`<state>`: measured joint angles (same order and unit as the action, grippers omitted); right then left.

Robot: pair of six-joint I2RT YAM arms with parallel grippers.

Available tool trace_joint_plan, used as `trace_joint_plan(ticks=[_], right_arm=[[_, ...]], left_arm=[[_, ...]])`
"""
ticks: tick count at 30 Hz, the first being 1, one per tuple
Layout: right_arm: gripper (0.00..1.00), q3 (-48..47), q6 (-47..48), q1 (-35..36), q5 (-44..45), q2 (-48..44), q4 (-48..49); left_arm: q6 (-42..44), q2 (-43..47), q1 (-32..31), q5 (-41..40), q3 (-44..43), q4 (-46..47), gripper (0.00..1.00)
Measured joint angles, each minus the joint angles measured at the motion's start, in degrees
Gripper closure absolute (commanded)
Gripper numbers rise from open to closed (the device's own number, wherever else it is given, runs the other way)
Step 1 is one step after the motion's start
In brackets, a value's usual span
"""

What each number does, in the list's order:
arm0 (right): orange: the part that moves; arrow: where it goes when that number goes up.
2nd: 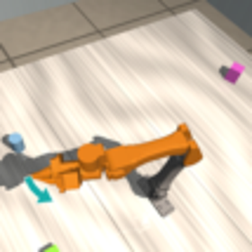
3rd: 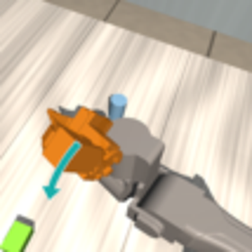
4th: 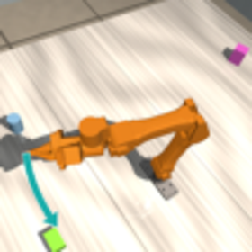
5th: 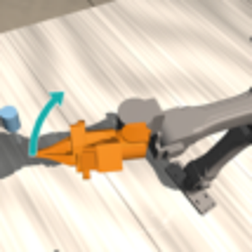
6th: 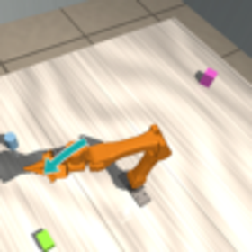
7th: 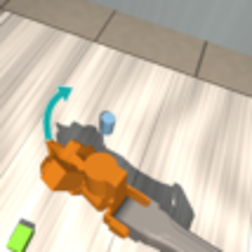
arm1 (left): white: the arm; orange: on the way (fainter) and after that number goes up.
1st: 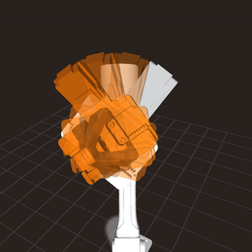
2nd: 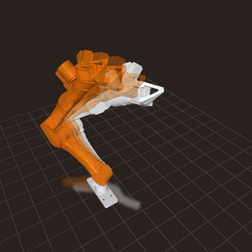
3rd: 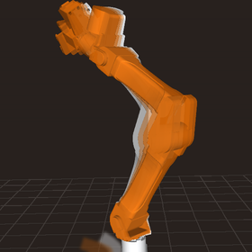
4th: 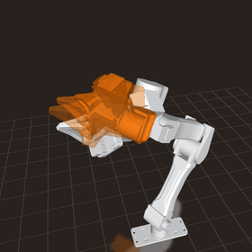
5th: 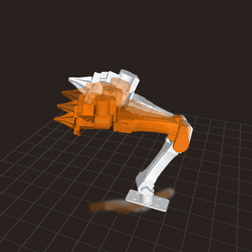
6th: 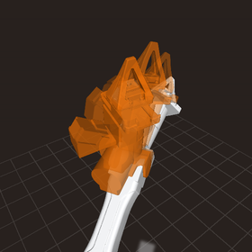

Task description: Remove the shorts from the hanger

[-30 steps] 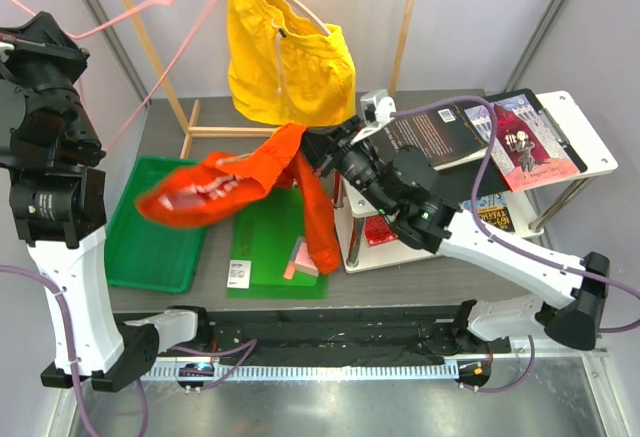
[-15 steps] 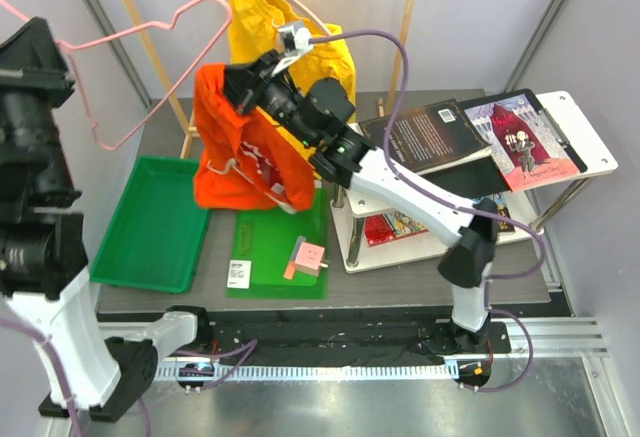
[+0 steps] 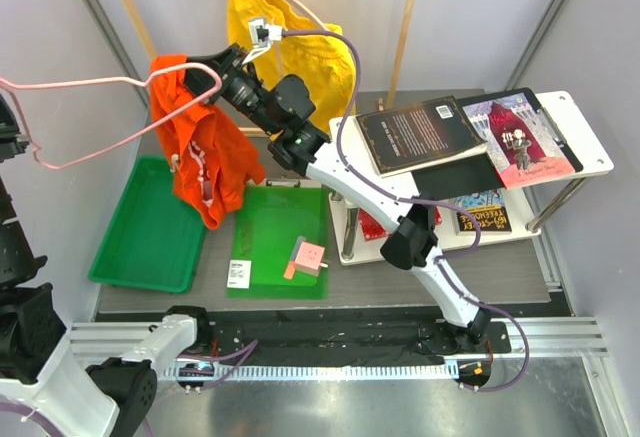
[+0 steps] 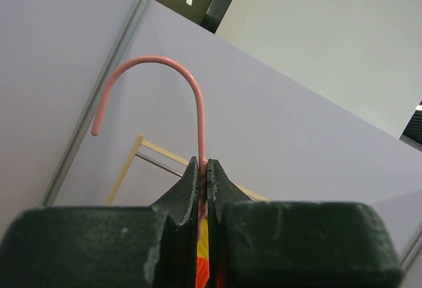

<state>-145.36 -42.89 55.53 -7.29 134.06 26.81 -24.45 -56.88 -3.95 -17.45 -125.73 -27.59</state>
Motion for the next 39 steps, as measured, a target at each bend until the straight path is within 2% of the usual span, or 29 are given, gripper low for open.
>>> trace_joint_plan(ticks=[2,6,9,16,21,31,36,39], right_arm=[[0.99,0.3,-1.1,0.6,-1.0,0.1,1.0],[0.99,8.3,2.0,3.0,-0.4,-2.5,0.8],[0.99,13.2,7.4,4.9,2.8,-4.3,-5.7],[0.99,17.0,18.3,8.3,11.1,-5.1,-16.1],[0.99,13.3,23.8,10.2,14.9,-4.0,-23.8],[0.99,5.4,28.1,14.2,17.3,3.4,-25.2],[0.91,4.9,28.7,14.9,18.6,7.8,-26.3],[0.8,4.9,29.1,14.9,19.7,9.3,-27.0]], left_arm=[[1.0,-0.1,0.0,0.5,1.0,-0.6,1.0],[2.2,-0.8,0.0,1.2,2.1,-1.8,1.0],[2.4,-0.9,0.0,1.6,3.5,-2.3,1.0],[2.3,-0.7,0.0,1.4,5.6,-2.9,1.0],[1.9,-0.6,0.0,1.7,5.2,-3.2,1.0],[2.9,0.0,0.0,1.7,4.6,-3.2,1.0],[3.8,0.8,0.0,1.7,5.4,-3.1,1.0],[3.9,1.7,0.0,1.7,7.7,-3.0,1.0]])
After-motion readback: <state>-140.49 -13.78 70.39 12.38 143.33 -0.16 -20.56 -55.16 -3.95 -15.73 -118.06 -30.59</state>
